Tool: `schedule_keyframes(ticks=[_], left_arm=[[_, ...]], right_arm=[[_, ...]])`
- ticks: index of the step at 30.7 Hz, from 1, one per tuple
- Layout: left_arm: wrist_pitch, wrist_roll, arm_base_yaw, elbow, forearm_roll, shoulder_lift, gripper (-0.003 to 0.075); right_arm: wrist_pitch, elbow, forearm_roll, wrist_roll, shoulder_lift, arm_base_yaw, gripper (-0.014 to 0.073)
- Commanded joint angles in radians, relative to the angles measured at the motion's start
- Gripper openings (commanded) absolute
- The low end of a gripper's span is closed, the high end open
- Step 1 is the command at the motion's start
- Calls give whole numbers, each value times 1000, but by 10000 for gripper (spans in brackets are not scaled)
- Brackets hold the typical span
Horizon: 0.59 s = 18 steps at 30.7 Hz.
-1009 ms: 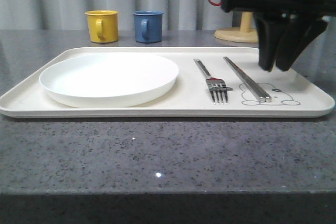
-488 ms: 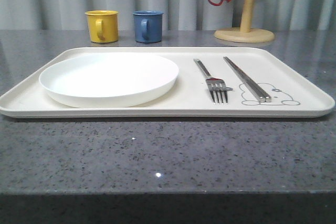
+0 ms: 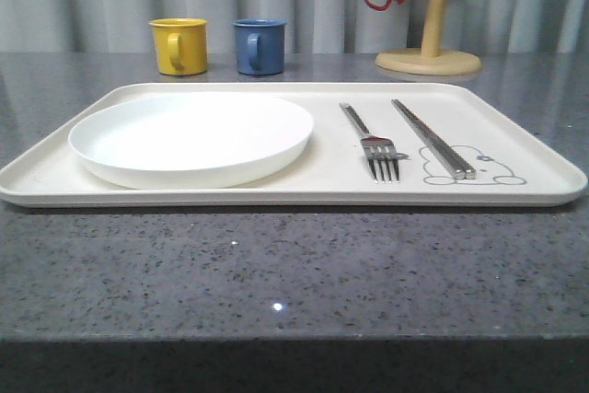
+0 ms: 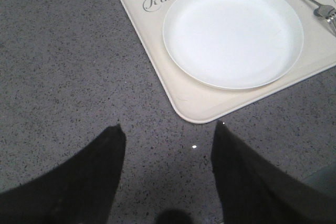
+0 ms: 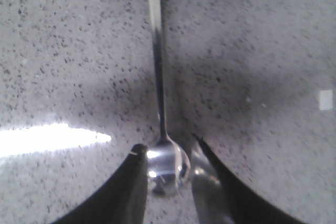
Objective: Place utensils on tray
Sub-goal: 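Grasp the metal spoon by its handle with the right gripper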
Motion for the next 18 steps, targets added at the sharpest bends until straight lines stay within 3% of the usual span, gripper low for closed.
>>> schedule_keyframes(ticks=[1,18], left_arm=[[-65,-7,-3,-22,0,2,367],[-65,-7,-3,-22,0,2,367]], right_arm=[[-59,-20,-8,-16,-4,-6,243],[-111,-20,-8,-16,86,-6,243]])
